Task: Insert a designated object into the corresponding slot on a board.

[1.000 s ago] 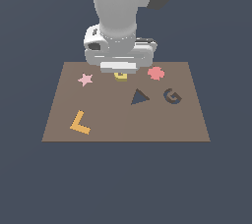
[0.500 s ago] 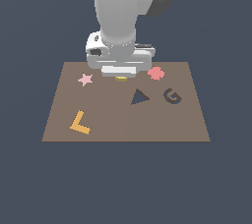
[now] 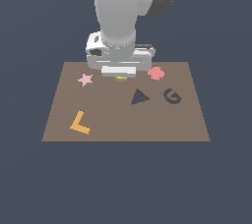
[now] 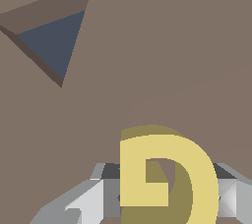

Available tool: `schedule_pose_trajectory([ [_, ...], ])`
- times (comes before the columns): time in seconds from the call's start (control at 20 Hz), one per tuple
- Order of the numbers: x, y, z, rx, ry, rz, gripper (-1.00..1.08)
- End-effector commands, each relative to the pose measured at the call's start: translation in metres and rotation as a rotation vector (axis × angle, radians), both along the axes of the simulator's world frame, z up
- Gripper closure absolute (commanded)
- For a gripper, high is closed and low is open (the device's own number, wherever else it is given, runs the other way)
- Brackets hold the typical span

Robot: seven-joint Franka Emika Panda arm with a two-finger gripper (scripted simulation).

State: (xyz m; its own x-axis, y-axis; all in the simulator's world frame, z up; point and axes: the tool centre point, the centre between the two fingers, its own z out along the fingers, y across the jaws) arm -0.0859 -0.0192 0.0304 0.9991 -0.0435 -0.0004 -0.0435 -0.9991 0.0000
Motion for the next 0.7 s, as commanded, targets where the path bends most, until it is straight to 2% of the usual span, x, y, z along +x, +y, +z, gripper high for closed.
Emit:
schedule_pose_trajectory([
  [0.0,0.000,0.000,0.000,0.000,0.000,0.000,1.08],
  [0.3,0.005,0.005,0.000,0.000,0.000,0.023,1.08],
  [0.65,0.028,0.030,0.002,-0.001,0.000,0.134,1.08],
])
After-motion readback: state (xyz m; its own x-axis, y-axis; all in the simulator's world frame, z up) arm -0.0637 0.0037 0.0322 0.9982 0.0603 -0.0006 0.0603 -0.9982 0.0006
